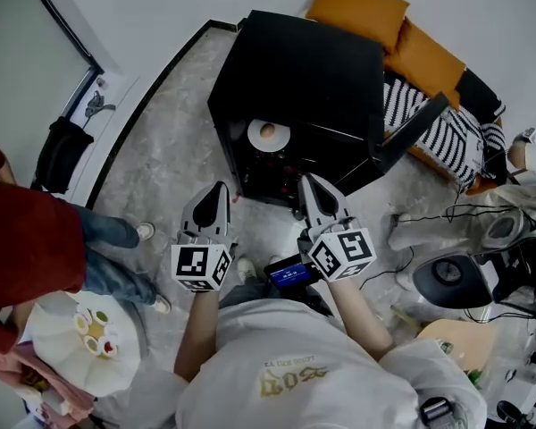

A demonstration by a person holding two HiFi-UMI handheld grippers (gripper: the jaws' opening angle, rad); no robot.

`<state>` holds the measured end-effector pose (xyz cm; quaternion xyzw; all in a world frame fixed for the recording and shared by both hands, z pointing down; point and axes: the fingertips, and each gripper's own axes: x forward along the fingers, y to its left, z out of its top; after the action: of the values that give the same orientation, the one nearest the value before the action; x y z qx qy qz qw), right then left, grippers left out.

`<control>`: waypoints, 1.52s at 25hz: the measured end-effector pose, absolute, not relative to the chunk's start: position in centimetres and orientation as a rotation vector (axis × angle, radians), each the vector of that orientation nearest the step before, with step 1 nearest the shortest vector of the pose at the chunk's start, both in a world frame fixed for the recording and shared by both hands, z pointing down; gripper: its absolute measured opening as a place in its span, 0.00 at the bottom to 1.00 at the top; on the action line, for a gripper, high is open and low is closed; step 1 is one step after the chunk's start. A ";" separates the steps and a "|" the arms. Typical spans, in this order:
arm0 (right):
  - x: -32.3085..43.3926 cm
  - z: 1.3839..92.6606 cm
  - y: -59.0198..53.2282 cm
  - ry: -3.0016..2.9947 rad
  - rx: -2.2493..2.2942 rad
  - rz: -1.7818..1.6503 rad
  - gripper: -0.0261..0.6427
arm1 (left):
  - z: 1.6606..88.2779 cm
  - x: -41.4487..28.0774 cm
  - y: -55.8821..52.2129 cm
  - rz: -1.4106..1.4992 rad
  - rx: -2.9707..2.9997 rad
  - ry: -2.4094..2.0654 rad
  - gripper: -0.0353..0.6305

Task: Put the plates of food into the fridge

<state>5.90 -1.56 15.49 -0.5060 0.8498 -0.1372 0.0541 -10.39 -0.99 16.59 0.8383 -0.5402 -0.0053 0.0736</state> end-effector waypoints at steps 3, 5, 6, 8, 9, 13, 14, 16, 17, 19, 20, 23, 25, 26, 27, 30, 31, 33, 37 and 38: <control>5.9 15.2 -1.5 2.589 -1.560 -0.389 0.05 | 16.0 -10.3 -0.9 -0.020 2.538 -1.620 0.06; 6.0 15.2 -1.5 2.585 -1.569 -0.392 0.05 | 15.9 -10.3 -1.0 -0.016 2.545 -1.617 0.06; 6.0 15.3 -1.6 2.584 -1.572 -0.394 0.05 | 15.9 -10.4 -1.2 -0.013 2.547 -1.614 0.06; 6.0 15.4 -1.7 2.582 -1.580 -0.397 0.05 | 15.9 -10.4 -1.4 -0.008 2.552 -1.604 0.06; 6.0 15.4 -1.8 2.580 -1.583 -0.399 0.05 | 15.9 -10.3 -1.5 -0.007 2.555 -1.599 0.06; 5.5 15.4 -2.2 2.591 -1.591 -0.388 0.05 | 15.8 -10.5 -1.7 -0.005 2.570 -1.589 0.06; 5.3 15.6 -2.2 2.595 -1.598 -0.385 0.05 | 15.9 -10.5 -1.7 -0.005 2.570 -1.588 0.06; 5.0 15.8 -2.3 2.600 -1.609 -0.386 0.05 | 15.9 -10.6 -1.7 -0.007 2.570 -1.583 0.06; 4.9 15.9 -2.3 2.602 -1.610 -0.387 0.05 | 16.0 -10.7 -1.7 -0.007 2.571 -1.578 0.06; 4.4 16.1 -2.0 2.604 -1.608 -0.392 0.05 | 16.3 -10.7 -1.5 0.000 2.573 -1.567 0.06; 4.3 16.3 -1.9 2.603 -1.608 -0.398 0.05 | 16.4 -10.8 -1.5 0.004 2.573 -1.563 0.06; 4.1 16.5 -2.3 2.605 -1.603 -0.411 0.05 | 16.5 -10.8 -2.0 0.007 2.576 -1.557 0.06; 4.1 16.6 -2.7 2.608 -1.590 -0.420 0.05 | 16.6 -10.8 -2.5 0.006 2.573 -1.555 0.06; 4.1 16.7 -2.7 2.609 -1.586 -0.424 0.05 | 16.6 -10.9 -2.6 0.006 2.569 -1.553 0.06; 4.0 16.7 -2.7 2.610 -1.584 -0.426 0.05 | 16.7 -10.9 -2.6 0.006 2.567 -1.552 0.06; 3.8 16.8 -2.7 2.618 -1.588 -0.420 0.05 | 16.9 -11.2 -2.6 0.006 2.563 -1.549 0.06; 3.7 16.8 -2.7 2.621 -1.590 -0.417 0.05 | 16.9 -11.3 -2.6 0.006 2.563 -1.548 0.06; 3.5 16.8 -2.7 2.627 -1.586 -0.413 0.05 | 16.9 -11.4 -2.7 0.003 2.563 -1.544 0.06; 3.1 16.9 -2.9 2.639 -1.571 -0.409 0.05 | 17.1 -11.4 -2.8 -0.003 2.564 -1.539 0.06; 3.1 17.0 -2.9 2.641 -1.571 -0.407 0.05 | 17.1 -11.4 -2.9 -0.003 2.564 -1.539 0.06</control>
<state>3.06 -2.92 16.98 -0.5066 0.8519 -0.1313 0.0208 -11.43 -2.87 17.11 0.8550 -0.5131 -0.0011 0.0755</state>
